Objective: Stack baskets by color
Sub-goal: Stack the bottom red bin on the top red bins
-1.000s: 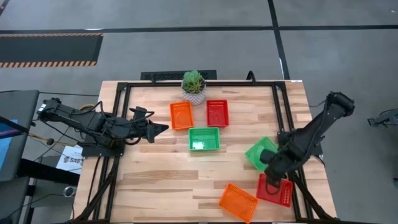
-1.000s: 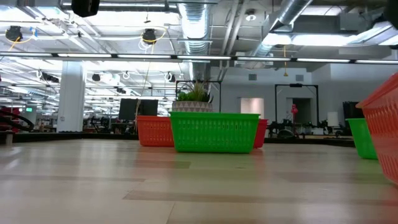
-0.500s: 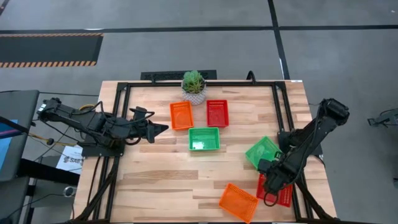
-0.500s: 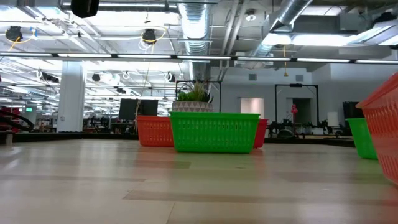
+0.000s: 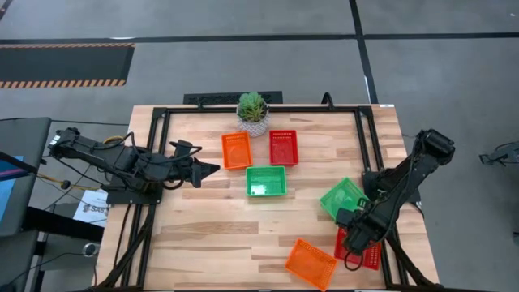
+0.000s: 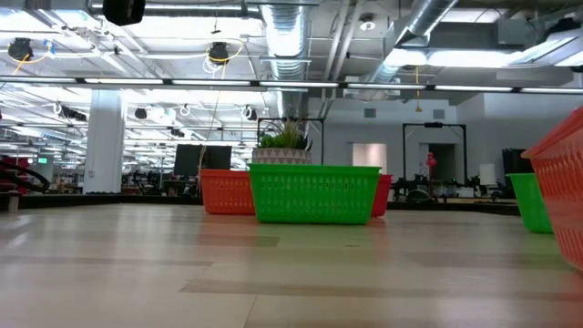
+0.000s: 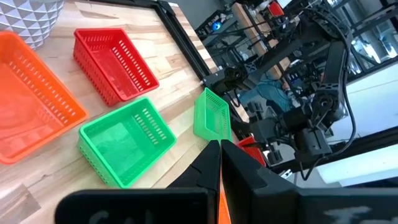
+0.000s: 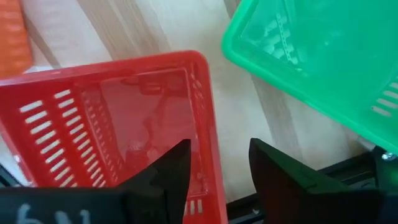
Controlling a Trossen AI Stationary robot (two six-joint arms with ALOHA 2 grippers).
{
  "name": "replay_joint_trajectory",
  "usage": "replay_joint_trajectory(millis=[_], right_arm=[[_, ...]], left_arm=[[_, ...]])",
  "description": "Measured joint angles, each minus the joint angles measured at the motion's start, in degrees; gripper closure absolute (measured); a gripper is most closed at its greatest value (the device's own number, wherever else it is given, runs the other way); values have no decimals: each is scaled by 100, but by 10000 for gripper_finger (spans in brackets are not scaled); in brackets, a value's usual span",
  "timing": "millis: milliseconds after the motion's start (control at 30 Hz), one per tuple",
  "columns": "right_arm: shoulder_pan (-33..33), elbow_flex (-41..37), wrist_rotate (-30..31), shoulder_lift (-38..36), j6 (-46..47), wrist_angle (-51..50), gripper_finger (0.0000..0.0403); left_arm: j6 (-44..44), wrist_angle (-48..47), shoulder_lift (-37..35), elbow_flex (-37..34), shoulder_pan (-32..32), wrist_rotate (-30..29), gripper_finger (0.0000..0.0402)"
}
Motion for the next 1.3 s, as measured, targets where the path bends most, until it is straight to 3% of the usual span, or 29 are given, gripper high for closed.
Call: replay_joint_trajectory(millis=[400, 567, 700, 967, 1300], right_arm=[[-7, -445, -139, 0, -115, 638, 216], [-9, -470, -142, -12, -140, 363, 227], [-11, -470, -160, -21, -170, 346, 261], [-11, -461, -248, -8, -184, 343, 388], [24, -131, -358, -244, 19, 206, 394]], left_arm=[[-5, 2, 0, -1, 0, 83, 401], [-7, 4, 0, 1, 0, 86, 401], [24, 2, 0, 1, 0, 87, 401], [46, 0, 0, 1, 0, 87, 401], [48, 0, 1, 1, 0, 98, 401]])
